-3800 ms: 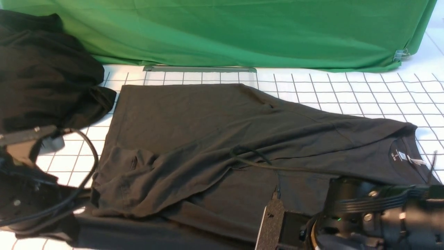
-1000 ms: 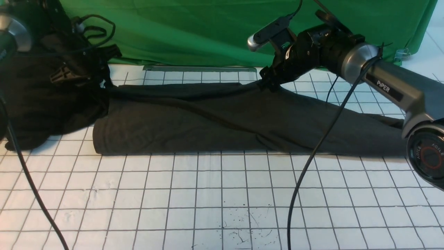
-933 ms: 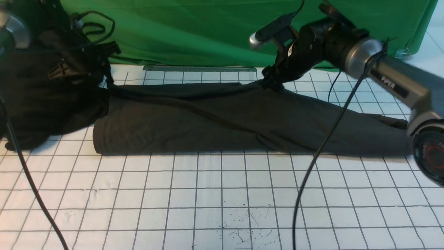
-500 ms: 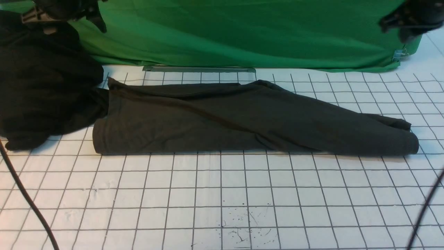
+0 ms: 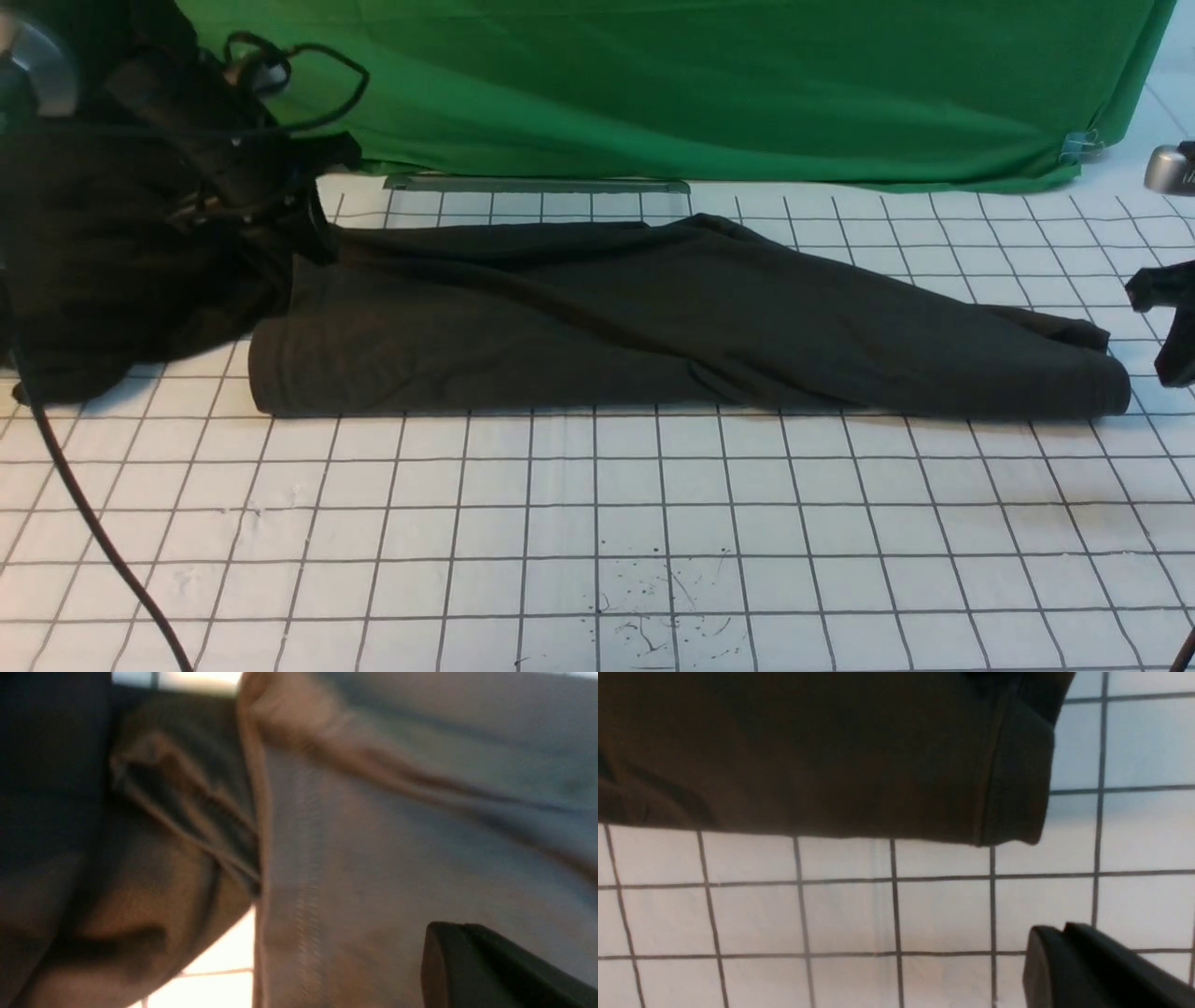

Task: Fold a long-sleeved shirt over a white checkered tablecloth.
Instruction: 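Fold the black garment in half by bringing its near edge over to the far edge, then pull the folded dark garment lengthwise by its ends to straighten it flat on the table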

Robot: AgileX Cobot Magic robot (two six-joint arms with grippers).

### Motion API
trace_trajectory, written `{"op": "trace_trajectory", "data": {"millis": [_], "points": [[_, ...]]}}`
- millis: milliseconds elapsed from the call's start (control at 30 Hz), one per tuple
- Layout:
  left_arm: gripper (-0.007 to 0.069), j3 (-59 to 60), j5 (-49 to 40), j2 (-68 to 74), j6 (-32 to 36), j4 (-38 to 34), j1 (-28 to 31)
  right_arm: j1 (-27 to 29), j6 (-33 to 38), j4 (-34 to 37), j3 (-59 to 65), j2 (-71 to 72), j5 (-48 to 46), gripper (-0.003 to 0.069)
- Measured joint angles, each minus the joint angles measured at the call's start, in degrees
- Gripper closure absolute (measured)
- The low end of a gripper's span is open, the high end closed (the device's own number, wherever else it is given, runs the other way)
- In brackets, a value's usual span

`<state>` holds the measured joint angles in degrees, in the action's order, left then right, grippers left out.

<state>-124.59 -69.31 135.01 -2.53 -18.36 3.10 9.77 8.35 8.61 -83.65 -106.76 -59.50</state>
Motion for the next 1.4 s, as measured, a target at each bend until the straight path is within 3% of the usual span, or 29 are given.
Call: {"op": "trace_trajectory", "data": {"millis": [267,400,500,633,767,833,900,1067,1400], "points": [[0.0624,0.3,12.49,4.91,-0.27,-4.4,-0.07,-0.57,0.04,1.08,1.1,0.0,3.0,0.0621],[0.0624,0.4,26.12,5.37,-4.15,-4.43,0.19,-0.57,0.04,1.14,1.1,0.0,3.54,0.0613],[0.0623,0.4,29.45,5.21,-7.26,-8.9,0.98,-0.57,0.04,1.14,1.1,0.0,3.81,0.0602],[0.0623,-0.26,26.01,4.49,-2.01,-16.14,1.64,-0.57,0.12,1.14,1.1,0.0,3.94,0.0592],[0.0623,-3.13,15.86,2.39,5.63,-20.07,1.53,-0.57,0.26,1.14,1.1,0.0,4.13,0.0566],[0.0623,-6.3,6.36,0.77,7.33,-20.1,1.46,-0.57,0.49,1.14,1.1,0.0,5.21,0.0494],[0.0623,-7.37,3.2,0.52,7.44,-18.83,1.46,-0.57,0.6,1.14,1.1,0.0,6.8,0.0444],[0.0623,-8.18,0.15,0.51,7.44,-15.14,1.42,-0.57,0.66,1.19,1.1,-2.04,12.36,0.0328],[0.0623,-8.24,0.03,0.56,7.33,-14.33,1.4,-0.57,0.81,1.31,1.1,-8.5,20.75,0.0308]]}}
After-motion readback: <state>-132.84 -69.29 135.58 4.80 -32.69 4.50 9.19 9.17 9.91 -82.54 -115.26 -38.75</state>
